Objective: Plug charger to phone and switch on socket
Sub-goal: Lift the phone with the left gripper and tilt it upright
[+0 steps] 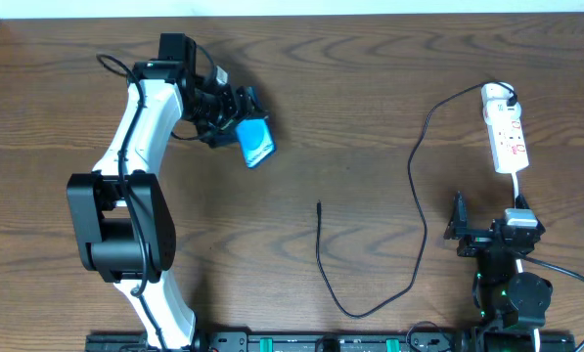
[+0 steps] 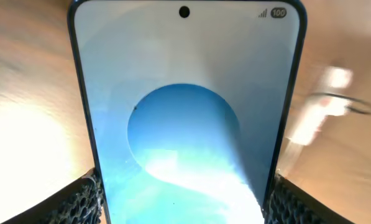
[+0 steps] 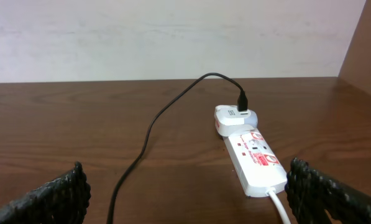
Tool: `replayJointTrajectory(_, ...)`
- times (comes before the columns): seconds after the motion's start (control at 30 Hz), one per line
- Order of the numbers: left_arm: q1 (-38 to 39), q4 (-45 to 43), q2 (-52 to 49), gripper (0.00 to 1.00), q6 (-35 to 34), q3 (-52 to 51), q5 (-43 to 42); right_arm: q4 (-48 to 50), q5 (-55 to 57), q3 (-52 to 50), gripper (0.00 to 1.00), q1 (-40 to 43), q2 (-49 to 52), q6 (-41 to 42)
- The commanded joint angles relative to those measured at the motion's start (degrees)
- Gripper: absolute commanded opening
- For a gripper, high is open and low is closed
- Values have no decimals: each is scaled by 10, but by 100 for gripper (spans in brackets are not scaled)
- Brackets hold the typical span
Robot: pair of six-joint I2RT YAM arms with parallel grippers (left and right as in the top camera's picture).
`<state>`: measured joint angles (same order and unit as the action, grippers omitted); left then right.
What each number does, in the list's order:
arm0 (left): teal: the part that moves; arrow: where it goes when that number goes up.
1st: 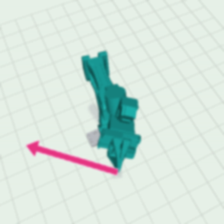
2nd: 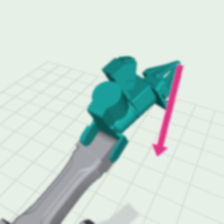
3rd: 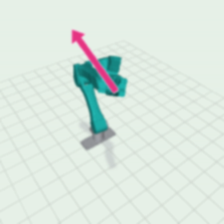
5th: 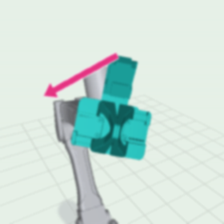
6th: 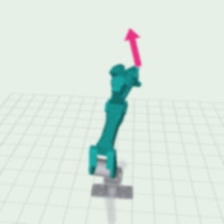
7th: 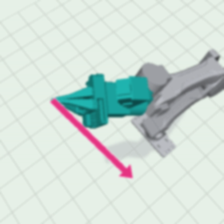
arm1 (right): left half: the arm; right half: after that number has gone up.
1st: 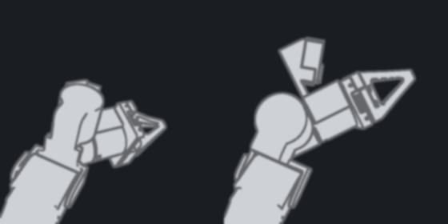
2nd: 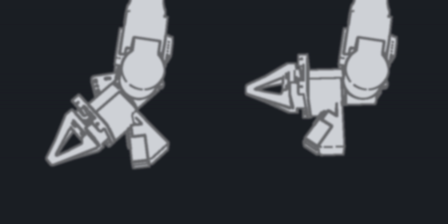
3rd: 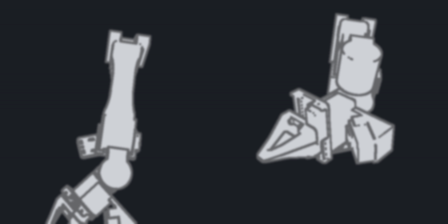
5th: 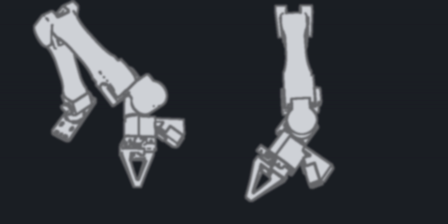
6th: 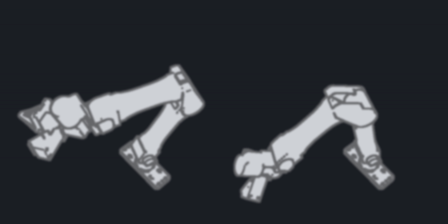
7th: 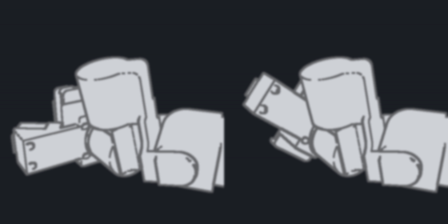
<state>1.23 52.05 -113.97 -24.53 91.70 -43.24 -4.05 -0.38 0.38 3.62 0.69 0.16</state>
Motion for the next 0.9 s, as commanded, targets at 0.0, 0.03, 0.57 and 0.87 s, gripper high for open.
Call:
replayJointTrajectory(0.0, -2, 4, 17, 7, -108, 3, -167, -3, 2, -1, 99, -3, -4, -6)
replayJointTrajectory(0.03, -2, 4, 17, 8, -118, 3, -191, -3, 2, -1, 99, -3, -4, -6)
replayJointTrajectory(0.57, -2, 4, 17, 7, -307, 3, -400, -3, 2, -1, 99, -3, -4, -6)
replayJointTrajectory(0.87, -2, 4, 17, 7, -379, 3, -402, -3, 2, -1, 99, -3, -4, -6)
